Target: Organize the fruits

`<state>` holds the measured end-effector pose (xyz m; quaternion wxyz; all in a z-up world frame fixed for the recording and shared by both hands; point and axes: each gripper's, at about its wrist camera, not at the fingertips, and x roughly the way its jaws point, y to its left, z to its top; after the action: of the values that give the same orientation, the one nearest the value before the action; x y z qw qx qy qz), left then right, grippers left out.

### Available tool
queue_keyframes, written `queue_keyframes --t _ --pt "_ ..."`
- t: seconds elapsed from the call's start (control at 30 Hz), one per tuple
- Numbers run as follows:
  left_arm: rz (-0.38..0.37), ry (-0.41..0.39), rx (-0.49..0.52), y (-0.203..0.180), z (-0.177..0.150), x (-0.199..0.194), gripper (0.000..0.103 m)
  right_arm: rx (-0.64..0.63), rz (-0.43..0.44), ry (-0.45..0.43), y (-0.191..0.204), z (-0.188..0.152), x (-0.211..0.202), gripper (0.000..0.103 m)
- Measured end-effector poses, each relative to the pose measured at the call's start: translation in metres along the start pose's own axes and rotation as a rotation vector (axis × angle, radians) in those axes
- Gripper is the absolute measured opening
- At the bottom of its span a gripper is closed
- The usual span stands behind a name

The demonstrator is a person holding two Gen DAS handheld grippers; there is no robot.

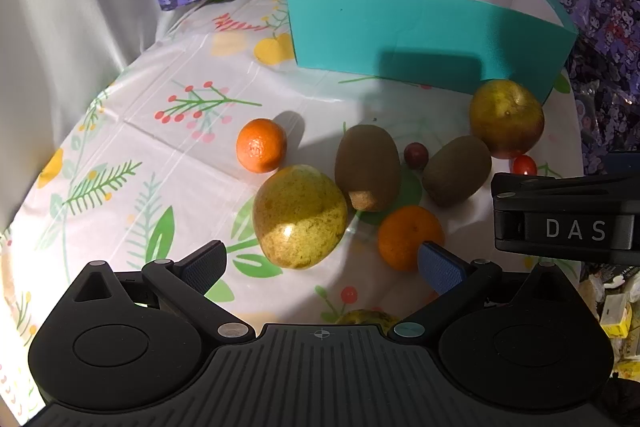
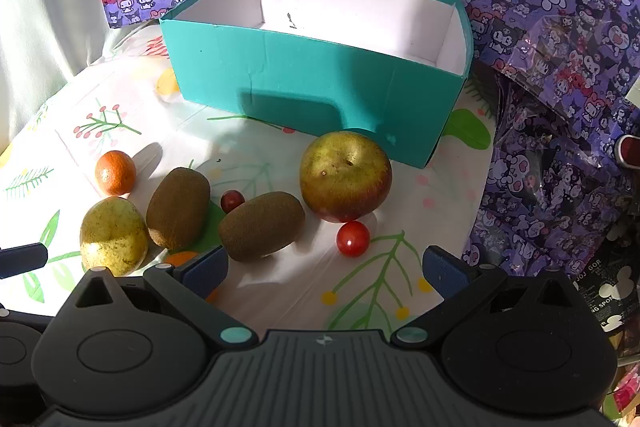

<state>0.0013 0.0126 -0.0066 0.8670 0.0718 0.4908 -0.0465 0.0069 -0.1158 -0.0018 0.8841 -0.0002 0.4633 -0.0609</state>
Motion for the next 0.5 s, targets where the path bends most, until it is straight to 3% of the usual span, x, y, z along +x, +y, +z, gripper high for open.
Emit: queue_keyframes --t 0.5 --pt "-0.009 0.007 -0.011 0.0001 0.0032 0.0027 0.103 -0.004 0.003 -0.002 -0.0016 0.0031 0.0012 0.103"
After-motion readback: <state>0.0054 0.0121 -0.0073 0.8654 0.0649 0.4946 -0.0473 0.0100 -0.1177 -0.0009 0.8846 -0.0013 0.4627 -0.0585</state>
